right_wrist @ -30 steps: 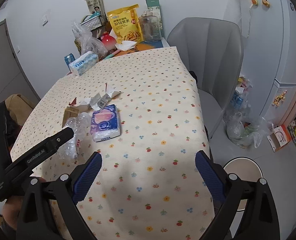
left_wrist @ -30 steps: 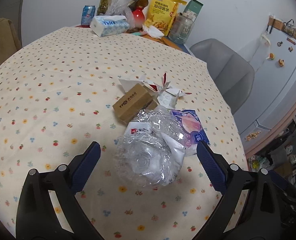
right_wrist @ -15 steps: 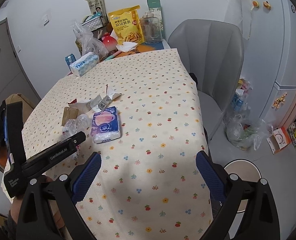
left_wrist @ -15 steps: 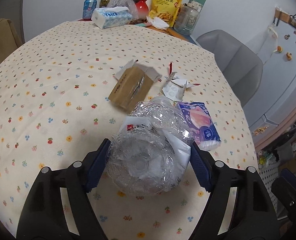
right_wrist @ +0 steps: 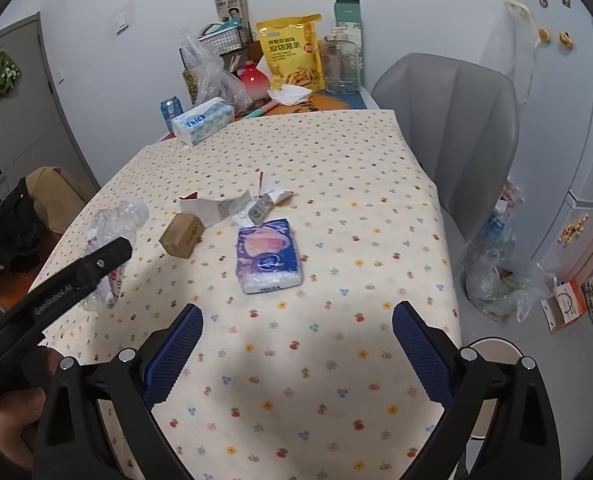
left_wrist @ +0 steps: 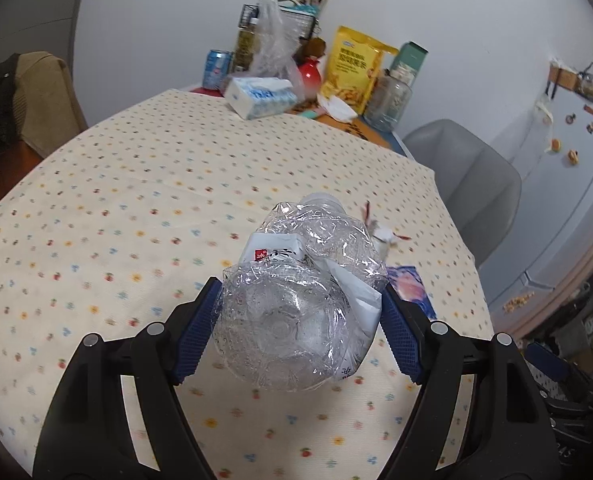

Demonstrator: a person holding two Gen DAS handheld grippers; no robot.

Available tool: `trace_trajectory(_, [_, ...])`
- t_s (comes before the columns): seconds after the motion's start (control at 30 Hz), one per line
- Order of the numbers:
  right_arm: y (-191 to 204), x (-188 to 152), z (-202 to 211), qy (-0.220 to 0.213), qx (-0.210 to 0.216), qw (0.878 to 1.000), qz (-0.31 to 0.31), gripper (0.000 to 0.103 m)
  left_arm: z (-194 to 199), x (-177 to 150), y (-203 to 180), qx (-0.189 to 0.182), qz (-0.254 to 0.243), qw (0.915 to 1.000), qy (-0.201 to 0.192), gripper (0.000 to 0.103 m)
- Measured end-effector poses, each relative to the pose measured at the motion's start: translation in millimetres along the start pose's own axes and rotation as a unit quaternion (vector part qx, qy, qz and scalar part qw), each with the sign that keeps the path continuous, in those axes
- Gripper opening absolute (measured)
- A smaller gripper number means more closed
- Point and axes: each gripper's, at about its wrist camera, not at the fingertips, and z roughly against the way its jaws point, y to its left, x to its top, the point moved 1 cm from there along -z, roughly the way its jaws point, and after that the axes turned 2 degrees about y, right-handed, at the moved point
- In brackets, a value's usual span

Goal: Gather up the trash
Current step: 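Grasp the crumpled clear plastic bottle with the left gripper while the right gripper grasps the blue tissue packet, then carry the plastic bottle and tissue packet in both grippers over the bin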

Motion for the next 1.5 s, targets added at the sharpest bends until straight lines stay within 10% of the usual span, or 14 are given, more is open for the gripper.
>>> trace_trajectory(0.77, [26.5,28.2,-99.5,0.068,-0.005,0.997,0.039,0.092,-56.2,13.1,44.0,0.051,0.037,0.9979,0.018,0.076])
trace_trajectory(1.13, [22.2,25.8,-103.4,0.093,0.016,0.995,0.032,0.038,-50.5,10.8,38.4,0.049,0.033,0.9981,0.018,0.076])
trace_trajectory(1.5, [12.4,14.0,-39.6,0.051,0.029,0.998,0.028,0.035,-16.0,6.6,6.7,0.031,0.010,0.9995,-0.004,0.076])
